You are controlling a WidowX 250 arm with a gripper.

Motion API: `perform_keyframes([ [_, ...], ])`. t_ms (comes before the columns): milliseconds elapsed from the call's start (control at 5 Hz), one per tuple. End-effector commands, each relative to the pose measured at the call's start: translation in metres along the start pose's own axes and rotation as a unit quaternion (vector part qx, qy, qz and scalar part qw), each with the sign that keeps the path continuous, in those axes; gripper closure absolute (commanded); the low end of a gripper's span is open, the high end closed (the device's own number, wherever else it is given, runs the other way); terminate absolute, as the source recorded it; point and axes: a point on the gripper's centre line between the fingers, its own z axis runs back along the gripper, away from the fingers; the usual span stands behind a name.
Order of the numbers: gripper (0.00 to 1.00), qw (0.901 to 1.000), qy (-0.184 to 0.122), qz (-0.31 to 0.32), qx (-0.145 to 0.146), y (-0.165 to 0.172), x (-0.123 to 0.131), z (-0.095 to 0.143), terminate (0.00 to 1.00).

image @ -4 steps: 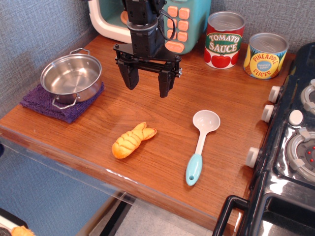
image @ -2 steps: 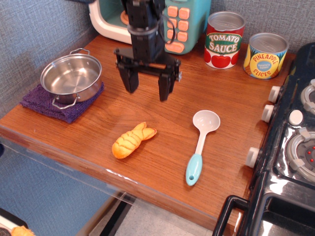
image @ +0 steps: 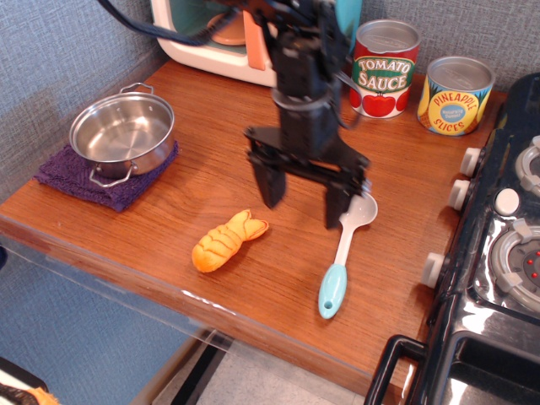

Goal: Put the ladle behind the pot.

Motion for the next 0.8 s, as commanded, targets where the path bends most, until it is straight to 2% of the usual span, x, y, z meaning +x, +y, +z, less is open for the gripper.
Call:
perform_keyframes([
  [0,0.00,0.9996,-0.007,-0.008,0.026,-0.042,-0.021,0.005,0.00],
  [200,0.00,0.9959,0.020,0.079,0.040,-0.041,-0.029,-0.012,0.00],
  [400,0.00,0.9850,0.028,0.160,0.058,-0.033,-0.033,-0.024,0.00],
  [600,0.00,0.9789,0.028,0.193,0.060,-0.031,-0.034,-0.030,0.00],
])
